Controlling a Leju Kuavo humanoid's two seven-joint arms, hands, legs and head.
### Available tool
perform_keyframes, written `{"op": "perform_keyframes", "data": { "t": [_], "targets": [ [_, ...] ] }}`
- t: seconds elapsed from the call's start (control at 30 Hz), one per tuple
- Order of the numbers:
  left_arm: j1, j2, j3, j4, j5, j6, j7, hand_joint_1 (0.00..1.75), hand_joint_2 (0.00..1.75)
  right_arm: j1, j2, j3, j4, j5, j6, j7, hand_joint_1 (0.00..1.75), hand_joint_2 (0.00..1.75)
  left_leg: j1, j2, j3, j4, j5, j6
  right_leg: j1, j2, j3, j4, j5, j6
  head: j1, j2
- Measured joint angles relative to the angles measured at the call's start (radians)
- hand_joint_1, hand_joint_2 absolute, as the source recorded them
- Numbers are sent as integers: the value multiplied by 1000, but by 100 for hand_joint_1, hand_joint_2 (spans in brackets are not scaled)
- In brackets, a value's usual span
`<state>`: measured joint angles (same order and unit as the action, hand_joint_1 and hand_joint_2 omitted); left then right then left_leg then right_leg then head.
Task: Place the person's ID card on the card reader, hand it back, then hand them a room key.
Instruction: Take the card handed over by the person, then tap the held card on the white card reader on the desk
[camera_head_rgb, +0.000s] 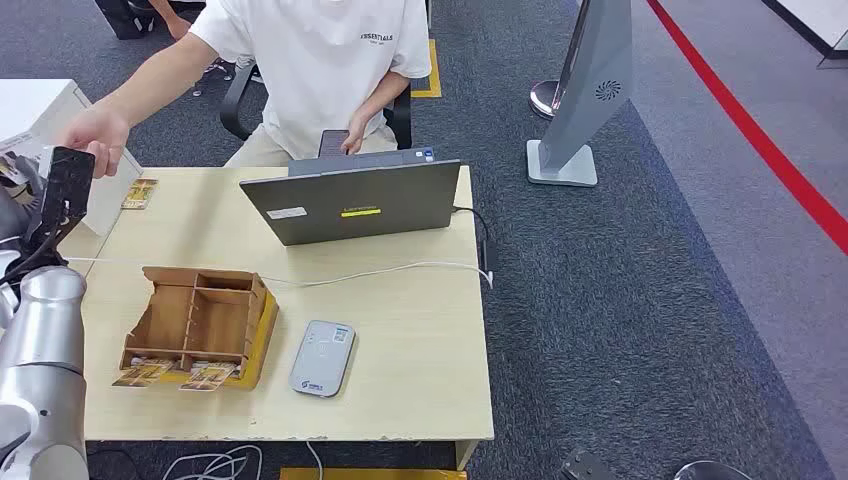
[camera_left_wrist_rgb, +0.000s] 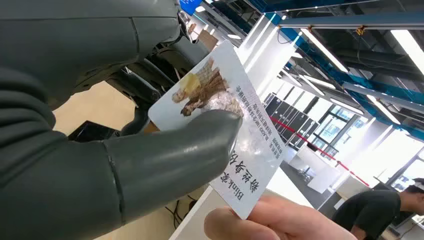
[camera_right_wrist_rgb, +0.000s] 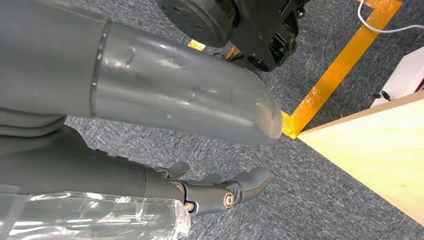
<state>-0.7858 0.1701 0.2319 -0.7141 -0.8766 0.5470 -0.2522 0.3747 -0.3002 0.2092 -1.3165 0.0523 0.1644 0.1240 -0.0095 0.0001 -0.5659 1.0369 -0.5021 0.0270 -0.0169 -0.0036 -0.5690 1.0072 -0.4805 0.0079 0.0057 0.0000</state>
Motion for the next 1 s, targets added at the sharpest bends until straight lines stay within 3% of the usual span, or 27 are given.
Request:
{"op": "perform_keyframes", "data": {
  "t": [1.0],
  "targets": [
    [23, -10, -7, -11, 6, 14, -23, 175, 0, 6, 17, -24, 6, -4, 9, 0, 0, 0, 0, 0, 0, 0, 0, 0, 0, 0, 0, 0, 0, 0, 0, 0]
  ]
}}
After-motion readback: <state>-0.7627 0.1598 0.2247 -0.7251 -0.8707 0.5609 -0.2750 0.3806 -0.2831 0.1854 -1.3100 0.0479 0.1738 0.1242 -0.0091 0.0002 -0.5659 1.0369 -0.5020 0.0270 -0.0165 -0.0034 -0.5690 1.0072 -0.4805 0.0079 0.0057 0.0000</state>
